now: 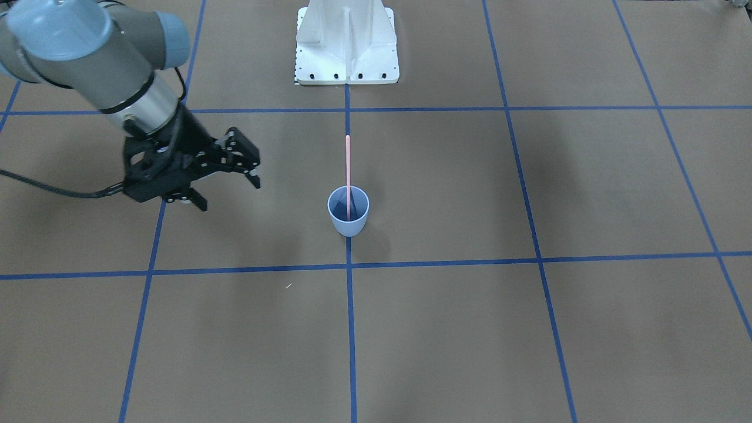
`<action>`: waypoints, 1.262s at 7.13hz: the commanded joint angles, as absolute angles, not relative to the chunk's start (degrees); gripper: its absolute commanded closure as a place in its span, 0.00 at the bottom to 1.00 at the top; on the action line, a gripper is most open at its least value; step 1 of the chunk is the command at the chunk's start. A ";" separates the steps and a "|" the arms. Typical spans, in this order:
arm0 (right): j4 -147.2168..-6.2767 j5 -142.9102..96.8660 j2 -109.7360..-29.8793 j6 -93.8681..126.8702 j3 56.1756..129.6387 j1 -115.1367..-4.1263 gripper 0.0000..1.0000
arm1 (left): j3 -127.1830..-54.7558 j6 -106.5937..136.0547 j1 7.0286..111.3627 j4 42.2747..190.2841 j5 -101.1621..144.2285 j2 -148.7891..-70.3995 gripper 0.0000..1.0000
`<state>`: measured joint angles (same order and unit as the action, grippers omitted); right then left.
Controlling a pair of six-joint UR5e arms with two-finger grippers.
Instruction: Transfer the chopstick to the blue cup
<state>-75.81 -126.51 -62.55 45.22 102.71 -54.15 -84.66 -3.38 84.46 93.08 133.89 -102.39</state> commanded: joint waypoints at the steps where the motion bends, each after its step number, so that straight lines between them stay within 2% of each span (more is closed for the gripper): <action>1: -76.11 -130.32 -73.16 23.18 102.14 -64.47 0.00 | -84.64 -4.47 84.64 92.99 133.86 -102.13 0.02; 3: -82.84 -129.56 -81.62 15.47 101.43 -73.79 0.00 | -84.90 -4.57 84.55 93.08 130.55 -99.42 0.02; 5: -83.15 -128.94 -88.55 7.71 98.19 -81.88 0.00 | -84.55 -4.57 84.55 94.39 129.81 -98.01 0.02; 7: -83.67 -130.07 -91.05 -2.00 93.63 -87.78 0.00 | -84.73 -4.57 84.99 93.70 132.08 -96.95 0.02; 9: -86.12 -132.52 -92.28 -2.11 93.08 -89.47 0.00 | -84.73 -4.66 88.57 93.34 134.30 -95.90 0.02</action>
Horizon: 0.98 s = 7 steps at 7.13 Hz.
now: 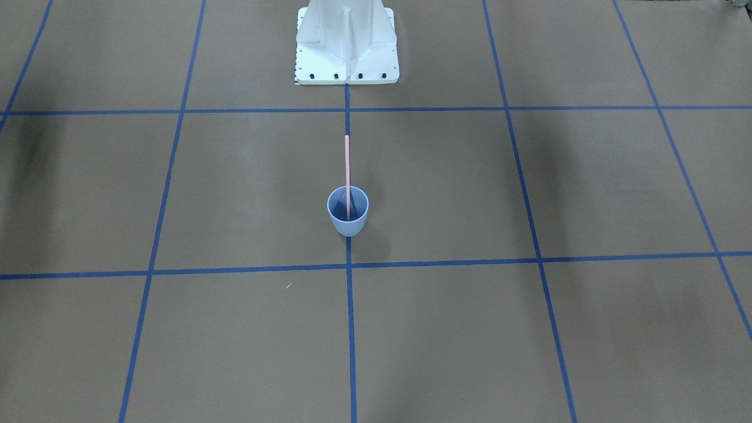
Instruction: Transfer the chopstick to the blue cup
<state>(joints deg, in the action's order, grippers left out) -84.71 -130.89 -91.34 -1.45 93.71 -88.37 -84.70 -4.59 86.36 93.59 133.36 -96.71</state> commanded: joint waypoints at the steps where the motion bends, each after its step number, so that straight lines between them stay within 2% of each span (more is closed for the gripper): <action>1: -86.39 -134.54 -93.24 -2.11 92.82 -89.47 0.00 | -84.73 -8.49 90.42 93.17 134.30 -95.89 0.02; 4: -86.40 -135.00 -94.04 -1.93 91.85 -90.87 0.00 | -84.46 -9.85 91.06 90.09 133.86 -95.71 0.02; 7: -101.30 -134.04 -88.60 -2.02 96.48 -91.32 0.00 | -84.46 -8.35 91.05 90.26 133.86 -95.63 0.02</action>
